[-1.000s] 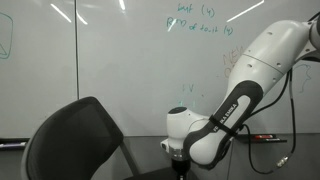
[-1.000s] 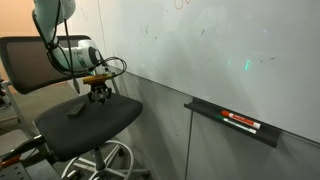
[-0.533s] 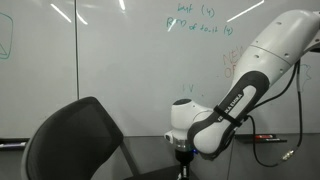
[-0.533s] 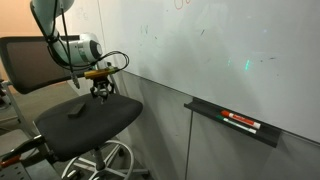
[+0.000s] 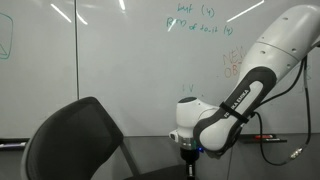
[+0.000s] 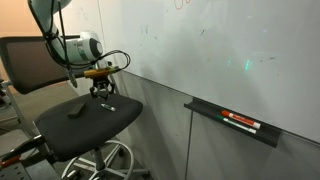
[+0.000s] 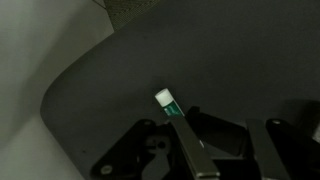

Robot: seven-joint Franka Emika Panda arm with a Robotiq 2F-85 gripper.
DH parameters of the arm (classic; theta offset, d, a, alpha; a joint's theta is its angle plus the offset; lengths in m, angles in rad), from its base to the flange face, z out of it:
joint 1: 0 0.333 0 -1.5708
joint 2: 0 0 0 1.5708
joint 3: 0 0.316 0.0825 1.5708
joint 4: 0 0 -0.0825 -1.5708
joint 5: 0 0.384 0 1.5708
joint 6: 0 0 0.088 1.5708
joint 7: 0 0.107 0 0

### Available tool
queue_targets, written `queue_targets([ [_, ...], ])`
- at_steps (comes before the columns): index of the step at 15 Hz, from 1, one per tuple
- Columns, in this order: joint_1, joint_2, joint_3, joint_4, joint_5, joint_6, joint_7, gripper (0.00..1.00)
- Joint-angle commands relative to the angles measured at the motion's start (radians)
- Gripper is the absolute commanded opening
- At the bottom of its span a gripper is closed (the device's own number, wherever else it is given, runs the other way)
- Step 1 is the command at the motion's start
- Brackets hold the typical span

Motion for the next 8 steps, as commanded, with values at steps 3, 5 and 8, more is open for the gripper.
queue_targets([
  [3,-0.003,-0.012,-0.002,-0.017,0.004,-0.002,-0.029,0.11],
  [5,-0.005,-0.016,-0.001,-0.022,0.004,-0.002,-0.035,0.27],
  [8,-0.006,-0.016,-0.001,-0.022,0.004,-0.002,-0.038,0.28],
])
